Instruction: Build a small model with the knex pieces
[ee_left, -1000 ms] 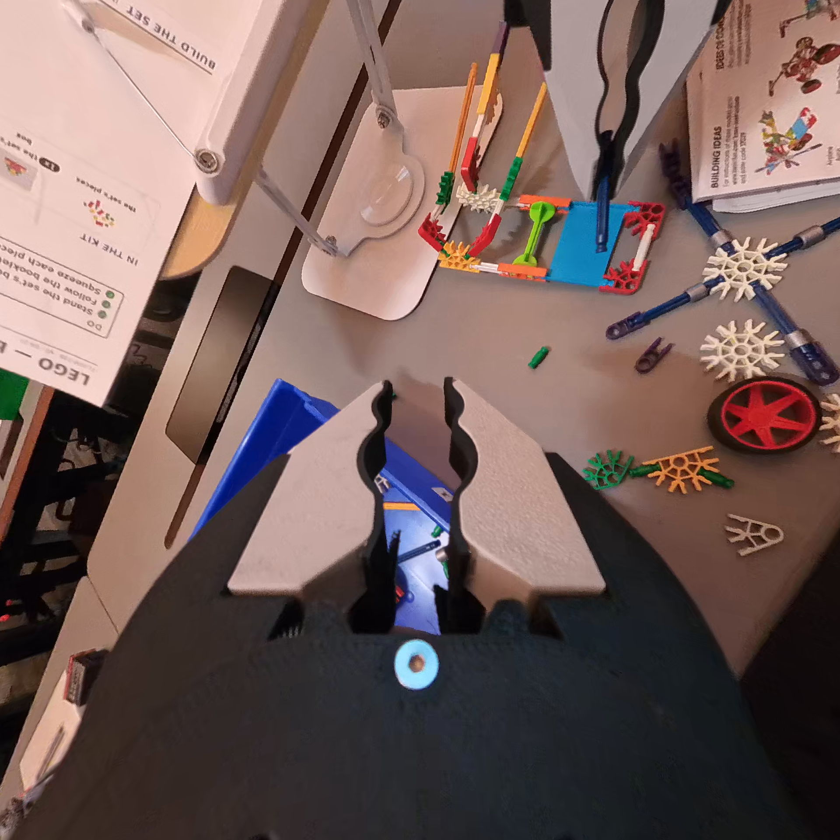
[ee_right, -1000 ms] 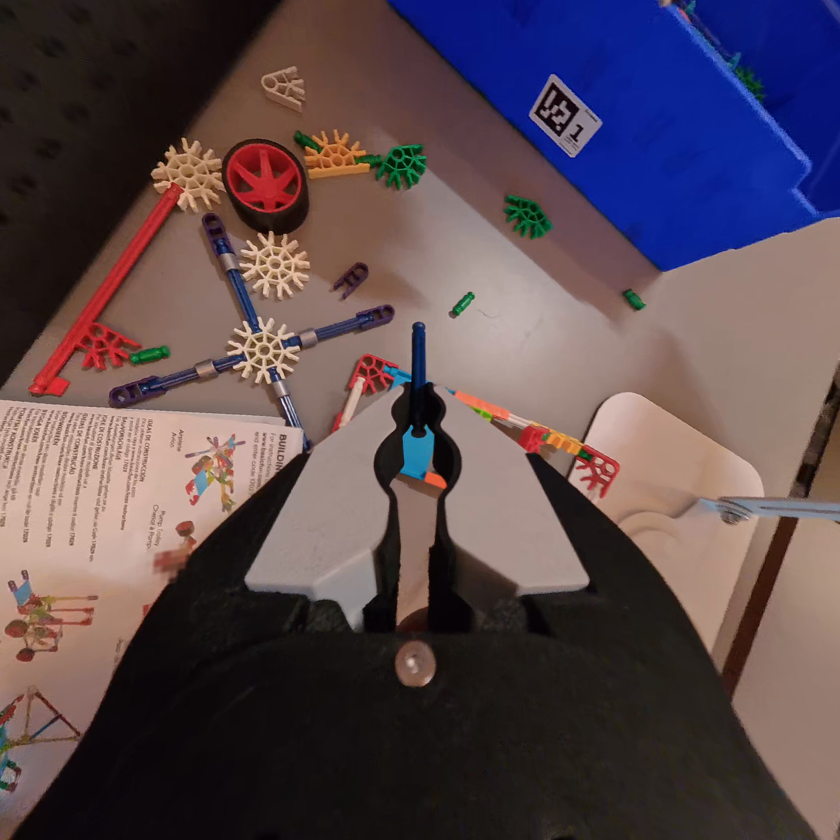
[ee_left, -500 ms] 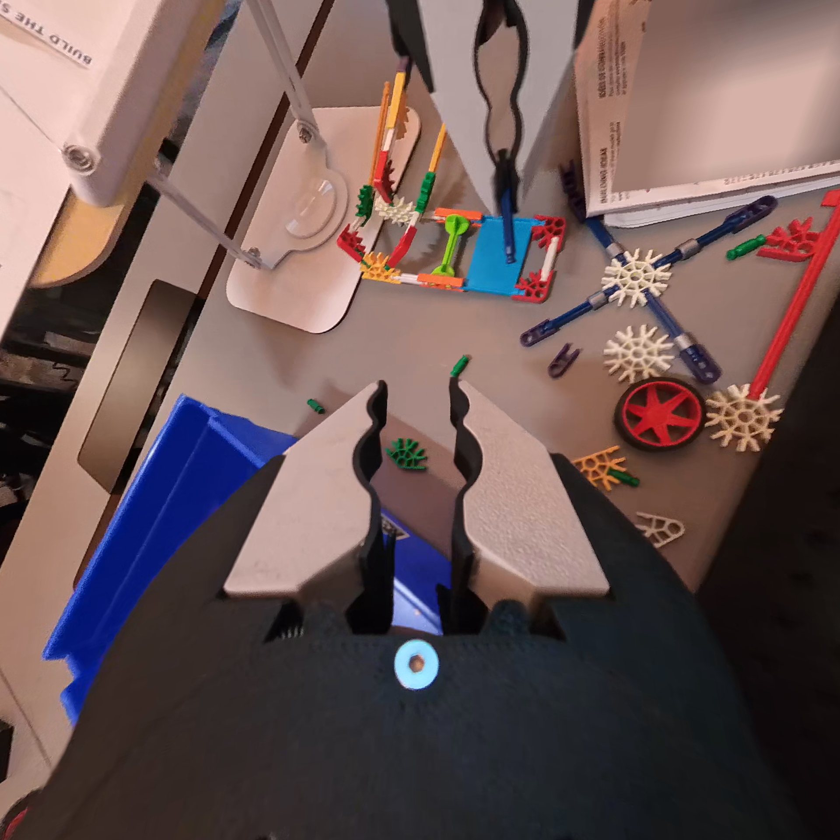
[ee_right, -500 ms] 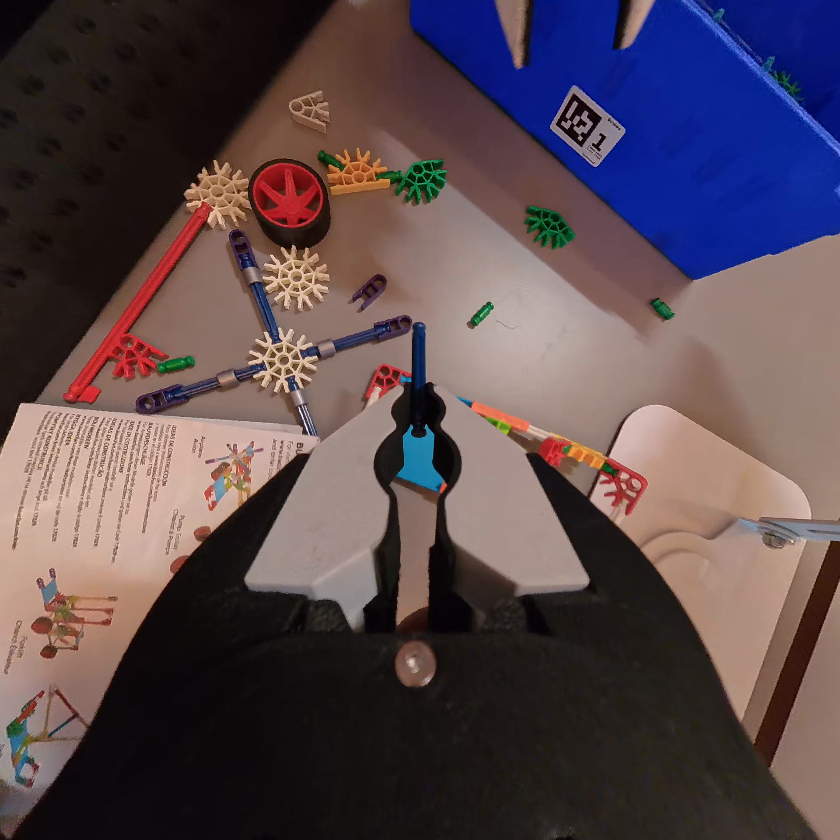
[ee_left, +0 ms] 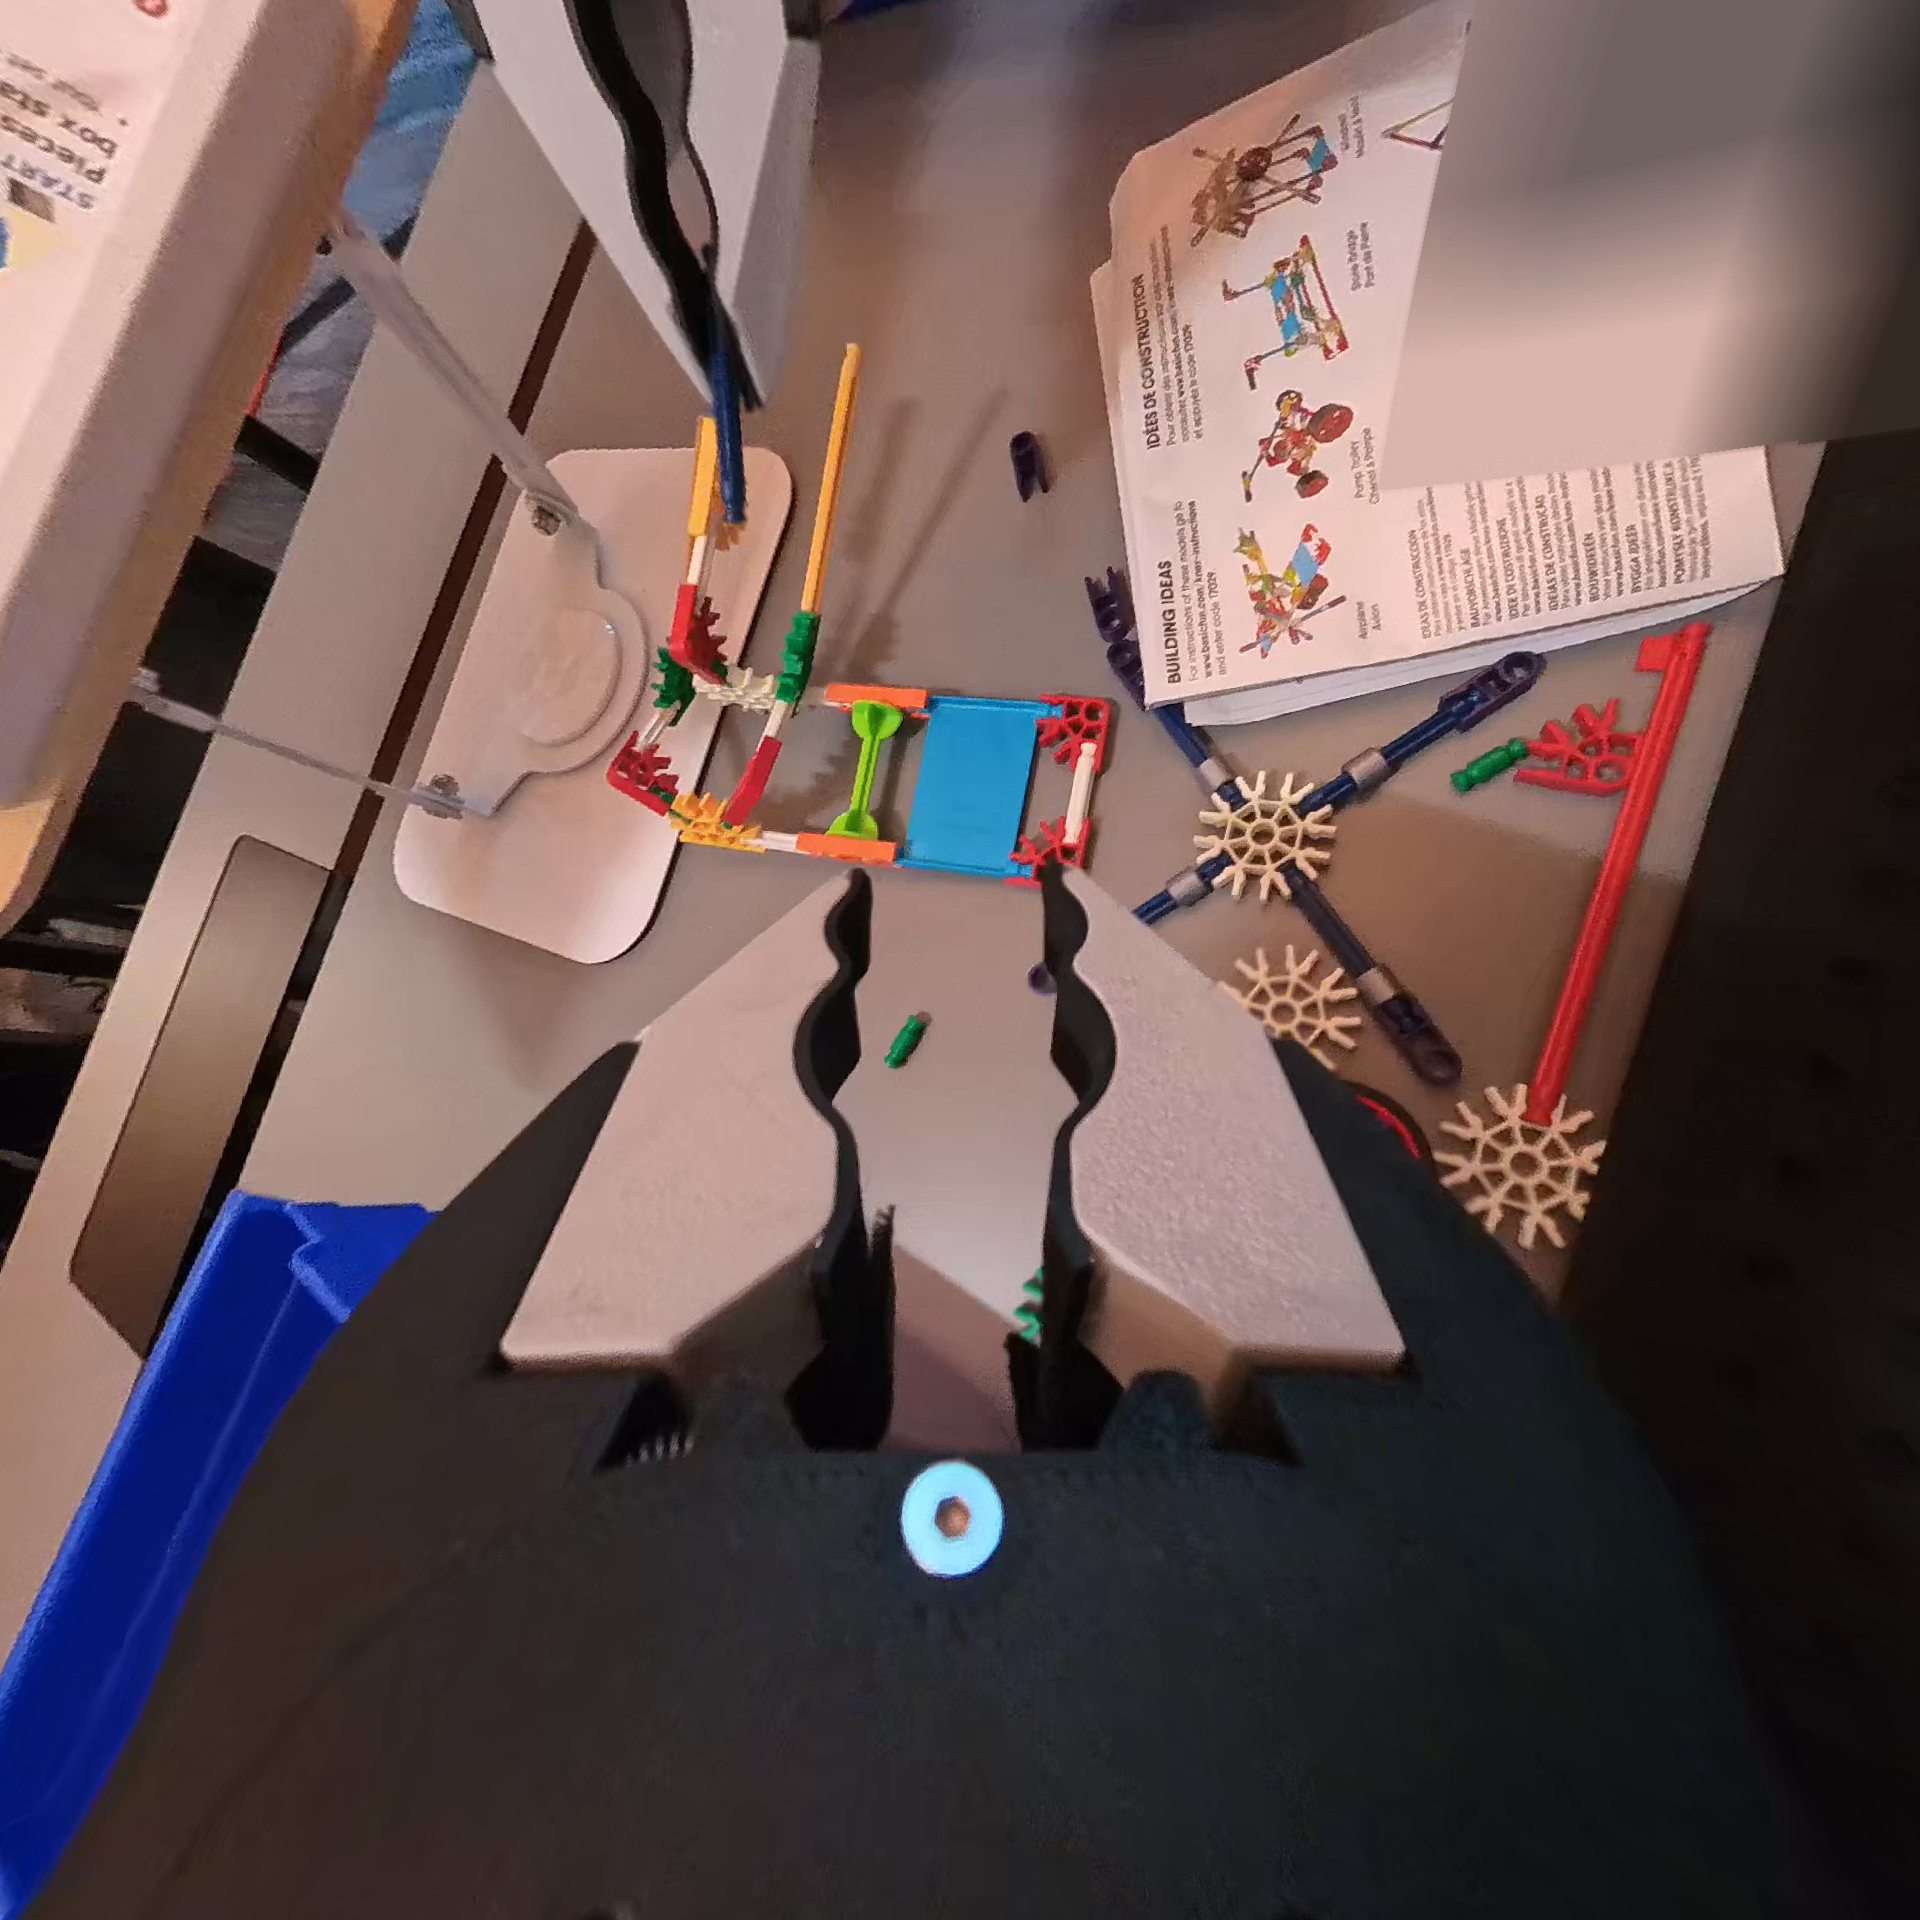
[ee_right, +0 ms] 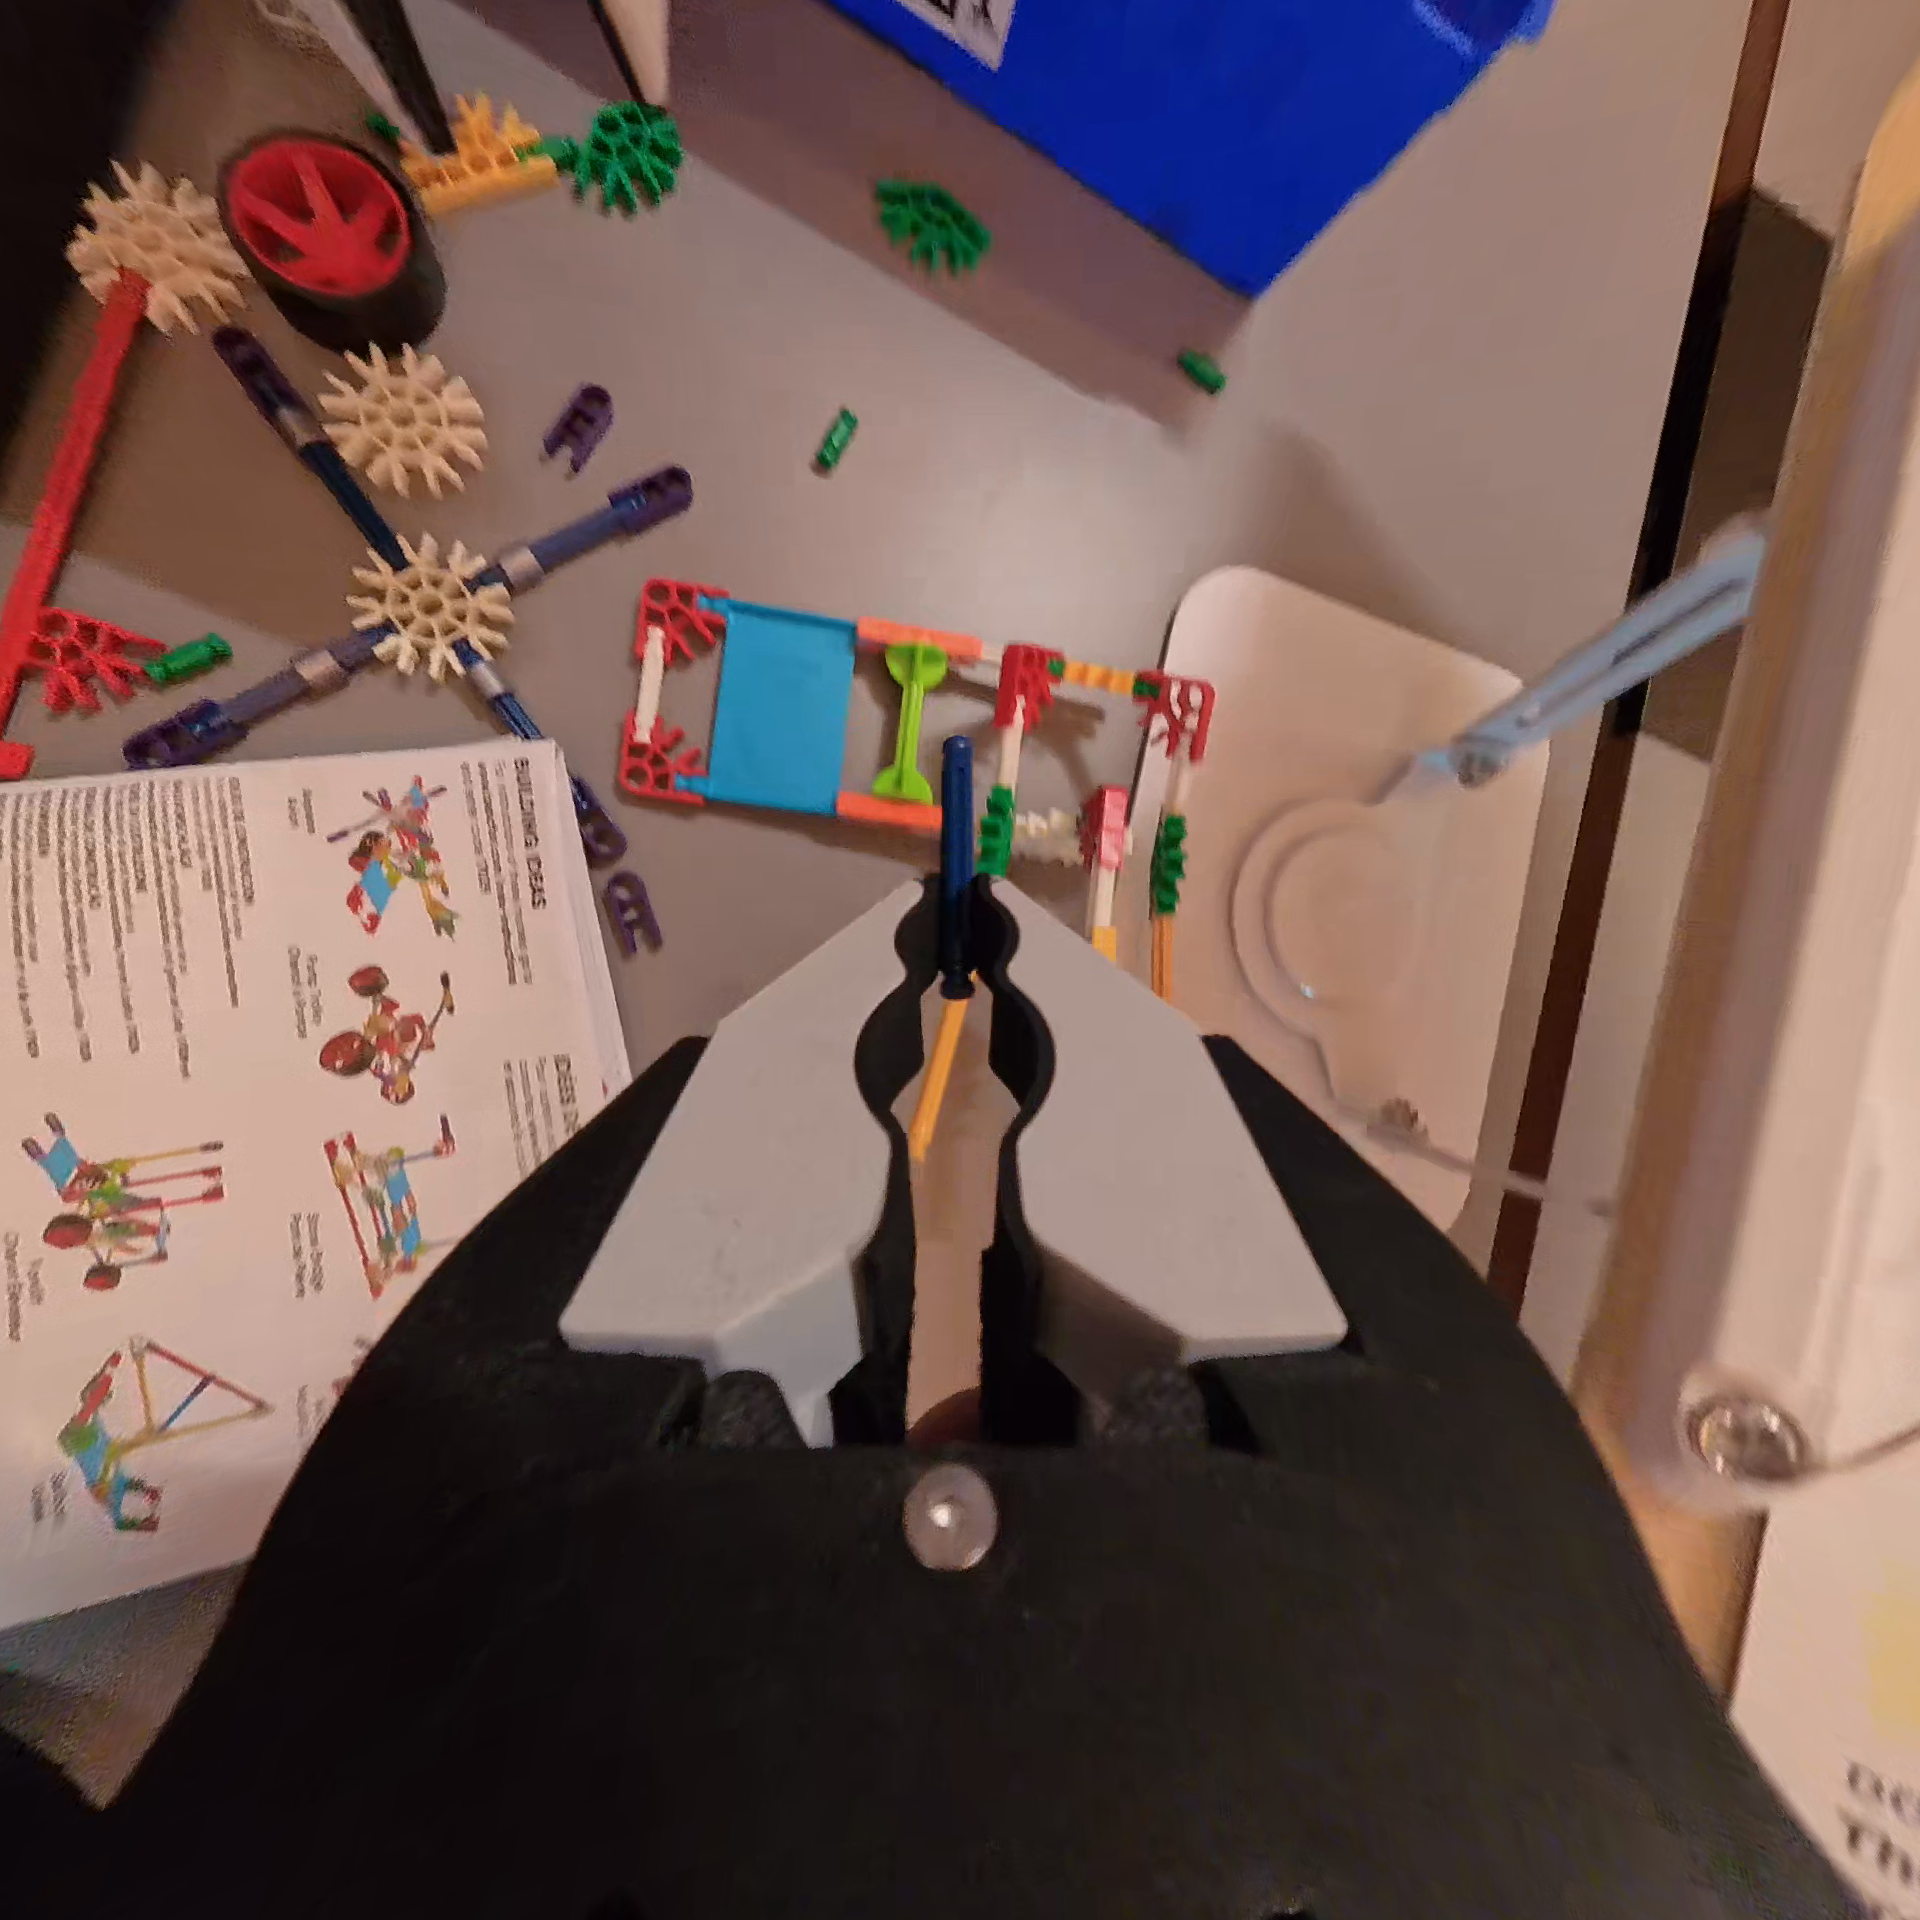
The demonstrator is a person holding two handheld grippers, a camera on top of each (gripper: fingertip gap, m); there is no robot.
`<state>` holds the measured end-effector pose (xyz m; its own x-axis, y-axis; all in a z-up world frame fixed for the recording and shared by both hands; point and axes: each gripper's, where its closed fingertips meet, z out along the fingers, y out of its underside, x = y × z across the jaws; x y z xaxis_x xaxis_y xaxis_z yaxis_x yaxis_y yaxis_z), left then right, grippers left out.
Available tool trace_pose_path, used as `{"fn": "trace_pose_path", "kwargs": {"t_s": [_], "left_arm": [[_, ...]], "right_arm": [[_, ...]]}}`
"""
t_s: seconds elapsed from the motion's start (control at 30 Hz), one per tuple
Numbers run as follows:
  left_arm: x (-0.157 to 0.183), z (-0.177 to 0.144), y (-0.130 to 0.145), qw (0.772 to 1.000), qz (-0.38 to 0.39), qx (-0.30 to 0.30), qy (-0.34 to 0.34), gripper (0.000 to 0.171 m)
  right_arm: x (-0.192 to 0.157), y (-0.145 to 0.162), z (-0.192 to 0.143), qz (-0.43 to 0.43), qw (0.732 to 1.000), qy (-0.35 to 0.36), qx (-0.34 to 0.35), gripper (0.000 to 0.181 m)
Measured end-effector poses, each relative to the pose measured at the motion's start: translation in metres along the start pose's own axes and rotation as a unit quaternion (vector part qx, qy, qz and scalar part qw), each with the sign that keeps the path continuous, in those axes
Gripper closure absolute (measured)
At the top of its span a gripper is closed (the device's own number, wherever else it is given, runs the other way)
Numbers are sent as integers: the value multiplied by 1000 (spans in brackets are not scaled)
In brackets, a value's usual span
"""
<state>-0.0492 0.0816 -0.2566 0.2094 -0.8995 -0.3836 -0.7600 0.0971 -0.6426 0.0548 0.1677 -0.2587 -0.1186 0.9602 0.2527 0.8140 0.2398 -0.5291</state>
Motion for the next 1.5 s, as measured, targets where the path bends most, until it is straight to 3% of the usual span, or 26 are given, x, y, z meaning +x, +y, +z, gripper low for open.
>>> {"fn": "trace_pose_path", "kwargs": {"t_s": [0.33,0.53,0.73,1.1,1.5], "left_arm": [[-5,40,-22,999,-7,-12,-29,135],[-8,67,-34,999,-15,5,-38,134],[-7,83,-20,998,-12,-2,-55,134],[-8,90,-7,999,-23,-9,-44,134],[-4,95,-2,999,-24,-12,-33,134]], "right_arm": [[0,45,-8,56,996,-10,-75,179],[1,60,-17,84,993,-14,-84,179],[3,79,-21,113,988,-12,-107,179],[-3,111,5,145,975,-56,-162,179],[-12,112,19,148,972,-90,-162,179]]}}
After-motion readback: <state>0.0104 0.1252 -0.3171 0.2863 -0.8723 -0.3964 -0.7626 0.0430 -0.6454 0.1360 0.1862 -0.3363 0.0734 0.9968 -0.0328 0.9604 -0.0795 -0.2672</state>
